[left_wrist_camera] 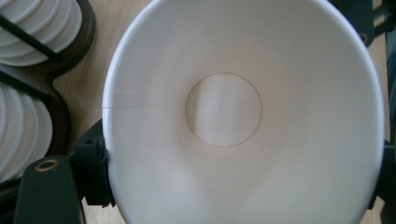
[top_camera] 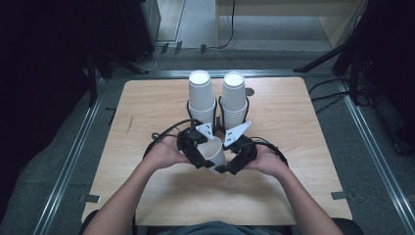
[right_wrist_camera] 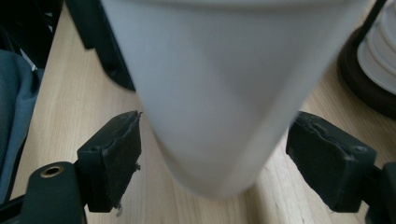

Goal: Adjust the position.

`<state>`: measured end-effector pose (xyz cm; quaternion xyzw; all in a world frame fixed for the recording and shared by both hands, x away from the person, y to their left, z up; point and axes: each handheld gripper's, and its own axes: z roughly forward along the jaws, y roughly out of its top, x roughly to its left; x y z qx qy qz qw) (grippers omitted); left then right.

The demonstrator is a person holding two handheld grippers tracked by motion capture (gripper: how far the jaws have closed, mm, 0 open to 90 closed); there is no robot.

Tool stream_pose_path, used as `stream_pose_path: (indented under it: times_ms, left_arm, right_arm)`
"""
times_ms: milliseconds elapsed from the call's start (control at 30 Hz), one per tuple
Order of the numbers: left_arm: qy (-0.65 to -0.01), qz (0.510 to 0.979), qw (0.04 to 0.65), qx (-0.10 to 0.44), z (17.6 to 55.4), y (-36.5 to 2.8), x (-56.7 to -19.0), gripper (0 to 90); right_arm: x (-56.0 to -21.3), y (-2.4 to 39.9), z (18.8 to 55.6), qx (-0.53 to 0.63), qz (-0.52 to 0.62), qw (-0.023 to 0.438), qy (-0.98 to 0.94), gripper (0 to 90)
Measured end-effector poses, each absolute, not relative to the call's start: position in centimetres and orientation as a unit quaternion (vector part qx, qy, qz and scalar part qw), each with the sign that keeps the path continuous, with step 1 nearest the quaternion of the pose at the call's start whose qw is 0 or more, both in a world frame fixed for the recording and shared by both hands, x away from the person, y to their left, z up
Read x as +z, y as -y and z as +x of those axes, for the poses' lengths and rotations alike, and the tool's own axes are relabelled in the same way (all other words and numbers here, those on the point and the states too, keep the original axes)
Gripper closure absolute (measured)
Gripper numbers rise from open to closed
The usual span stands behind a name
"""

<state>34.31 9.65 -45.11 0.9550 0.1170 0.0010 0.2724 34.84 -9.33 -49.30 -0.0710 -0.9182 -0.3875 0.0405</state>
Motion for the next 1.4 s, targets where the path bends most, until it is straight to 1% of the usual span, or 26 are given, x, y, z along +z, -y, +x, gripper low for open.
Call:
stream_pose_path:
  times_ms: [100, 167, 400, 600, 667, 733, 800, 833, 867, 933, 1067, 1400]
  left_arm:
    - [-0.119, 0.955, 0.271, 0.001, 34.3, -9.5, -45.1, 13.1]
    - [-0.120, 0.953, 0.277, -0.003, 34.3, -9.5, -45.1, 13.0]
    - [-0.116, 0.953, 0.281, -0.002, 34.3, -9.6, -45.0, 13.3]
    - [-0.120, 0.948, 0.294, -0.011, 34.4, -10.0, -45.1, 11.6]
    - [-0.118, 0.947, 0.300, 0.004, 34.2, -10.1, -45.0, 9.5]
    - [-0.126, 0.945, 0.303, 0.007, 34.1, -10.1, -45.0, 7.5]
    - [-0.137, 0.941, 0.308, 0.010, 34.2, -10.1, -44.9, 1.9]
    - [-0.142, 0.938, 0.316, 0.005, 34.3, -10.2, -44.9, 1.8]
    - [-0.146, 0.936, 0.321, 0.005, 34.4, -10.3, -44.8, 0.0]
    - [-0.153, 0.931, 0.333, 0.001, 34.4, -10.7, -44.6, 0.0]
    - [-0.149, 0.922, 0.357, 0.018, 34.3, -11.4, -44.2, 0.0]
    - [-0.179, 0.896, 0.407, -0.009, 34.5, -13.0, -44.1, 0.0]
  right_arm:
    - [-49.4, 8.9, 34.6, -0.386, -0.063, 0.031, 0.920, 18.9]
    - [-49.5, 8.8, 34.5, -0.384, -0.063, 0.024, 0.921, 21.2]
    - [-49.5, 8.8, 34.5, -0.390, -0.064, 0.029, 0.918, 22.8]
    - [-49.3, 8.8, 34.5, -0.392, -0.067, 0.033, 0.917, 23.4]
    - [-49.2, 8.8, 34.5, -0.394, -0.067, 0.033, 0.916, 23.2]
    - [-49.1, 8.9, 34.5, -0.396, -0.067, 0.029, 0.915, 23.1]
    - [-48.9, 9.0, 34.5, -0.396, -0.069, 0.027, 0.915, 23.1]
    - [-48.9, 9.0, 34.5, -0.396, -0.071, 0.026, 0.915, 23.1]
    - [-48.8, 9.1, 34.6, -0.398, -0.072, 0.026, 0.914, 23.1]
    - [-48.8, 9.2, 34.6, -0.397, -0.074, 0.026, 0.914, 23.1]
    - [-48.6, 9.6, 34.9, -0.403, -0.081, 0.027, 0.911, 22.9]
    - [-47.9, 10.6, 35.3, -0.431, -0.099, 0.028, 0.897, 22.7]
